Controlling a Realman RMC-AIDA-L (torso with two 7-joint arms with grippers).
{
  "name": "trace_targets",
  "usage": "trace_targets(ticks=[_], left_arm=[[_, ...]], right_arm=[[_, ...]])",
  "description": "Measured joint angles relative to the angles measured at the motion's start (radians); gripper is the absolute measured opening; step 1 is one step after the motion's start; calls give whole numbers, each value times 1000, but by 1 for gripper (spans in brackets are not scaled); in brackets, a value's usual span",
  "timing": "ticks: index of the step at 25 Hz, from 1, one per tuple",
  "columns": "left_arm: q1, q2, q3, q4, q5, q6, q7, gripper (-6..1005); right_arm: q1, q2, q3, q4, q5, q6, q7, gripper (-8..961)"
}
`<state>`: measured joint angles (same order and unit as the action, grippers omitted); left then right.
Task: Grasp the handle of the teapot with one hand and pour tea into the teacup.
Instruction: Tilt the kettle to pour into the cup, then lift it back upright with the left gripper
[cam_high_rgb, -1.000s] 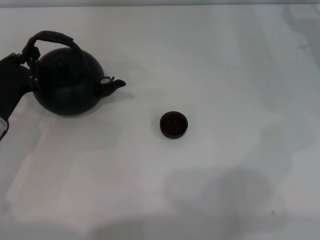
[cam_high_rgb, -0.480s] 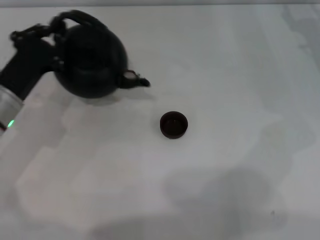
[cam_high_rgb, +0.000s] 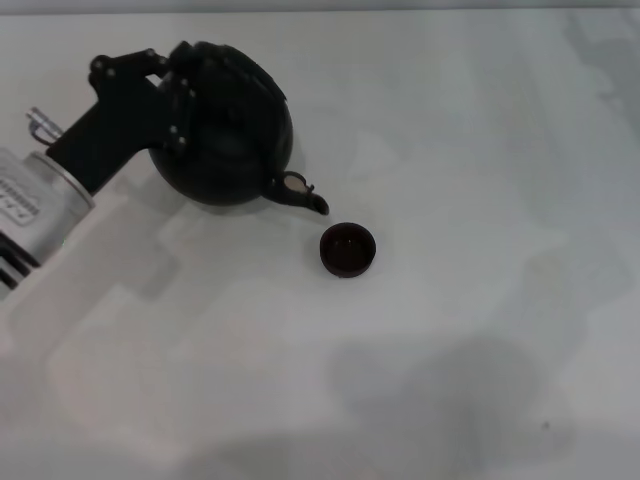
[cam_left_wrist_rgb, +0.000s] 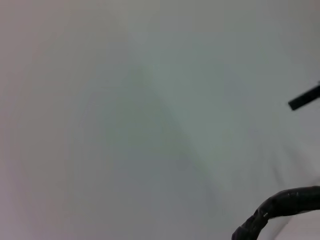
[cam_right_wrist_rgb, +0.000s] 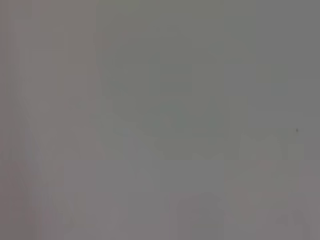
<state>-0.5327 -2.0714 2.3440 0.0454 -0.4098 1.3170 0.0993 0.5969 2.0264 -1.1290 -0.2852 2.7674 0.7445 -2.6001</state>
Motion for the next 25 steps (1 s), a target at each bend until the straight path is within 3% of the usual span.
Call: trace_targets(ticks=[25], left_arm=[[-27,-2,8,43,76,-2,196,84]], right_arm=[[1,0,2,1,0,1,0,855]])
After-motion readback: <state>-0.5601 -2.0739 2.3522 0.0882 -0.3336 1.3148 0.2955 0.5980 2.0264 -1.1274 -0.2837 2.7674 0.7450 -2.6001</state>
